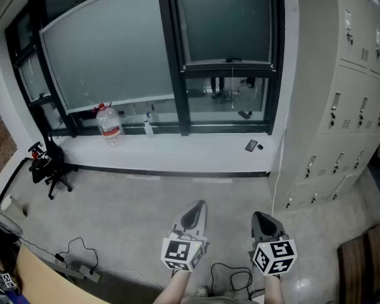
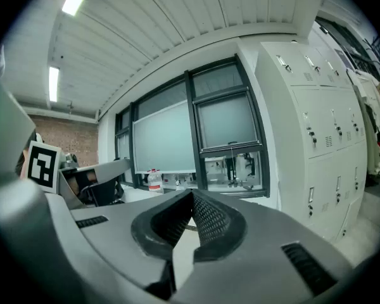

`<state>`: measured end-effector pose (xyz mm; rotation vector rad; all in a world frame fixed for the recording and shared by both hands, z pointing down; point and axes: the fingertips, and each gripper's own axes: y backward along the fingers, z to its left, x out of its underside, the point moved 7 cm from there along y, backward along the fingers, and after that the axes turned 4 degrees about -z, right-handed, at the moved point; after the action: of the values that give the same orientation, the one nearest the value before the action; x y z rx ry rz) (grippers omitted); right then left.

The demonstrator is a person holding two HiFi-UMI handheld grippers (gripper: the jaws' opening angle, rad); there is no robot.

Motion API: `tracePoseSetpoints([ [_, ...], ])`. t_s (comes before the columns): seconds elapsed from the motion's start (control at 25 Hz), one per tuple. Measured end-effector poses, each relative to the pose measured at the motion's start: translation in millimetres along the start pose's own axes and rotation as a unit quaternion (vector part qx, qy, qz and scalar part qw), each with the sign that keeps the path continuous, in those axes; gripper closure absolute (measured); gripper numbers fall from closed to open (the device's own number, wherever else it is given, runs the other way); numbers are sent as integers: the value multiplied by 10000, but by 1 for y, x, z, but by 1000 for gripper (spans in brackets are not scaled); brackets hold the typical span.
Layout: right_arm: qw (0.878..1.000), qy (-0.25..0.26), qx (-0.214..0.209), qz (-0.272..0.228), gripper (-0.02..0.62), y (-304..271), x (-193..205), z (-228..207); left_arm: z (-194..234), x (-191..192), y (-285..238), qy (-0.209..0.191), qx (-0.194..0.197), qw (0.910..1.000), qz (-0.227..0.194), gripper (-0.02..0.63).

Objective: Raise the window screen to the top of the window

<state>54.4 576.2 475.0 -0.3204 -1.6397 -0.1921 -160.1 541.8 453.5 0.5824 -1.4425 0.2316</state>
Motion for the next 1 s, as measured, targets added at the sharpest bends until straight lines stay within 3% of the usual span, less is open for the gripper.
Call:
tracePoseSetpoints([
  [0.16,9999,27,102,32,591,-1,1,-3,-5,4,-3,9,64,10000,47,603],
  [0.36,9980,594,223,83,591,2,-1,-7,-12,11,-8,8,64,9999,160,603],
  [0.6,9975,672,216,-82,591,6,-1,-21,-18,18,-15,80,-71,9997,215,603],
  [1.0,9995,275,-18,-178,591,0,9,-64,-19,41,-42,99,-232,9990,379,603],
])
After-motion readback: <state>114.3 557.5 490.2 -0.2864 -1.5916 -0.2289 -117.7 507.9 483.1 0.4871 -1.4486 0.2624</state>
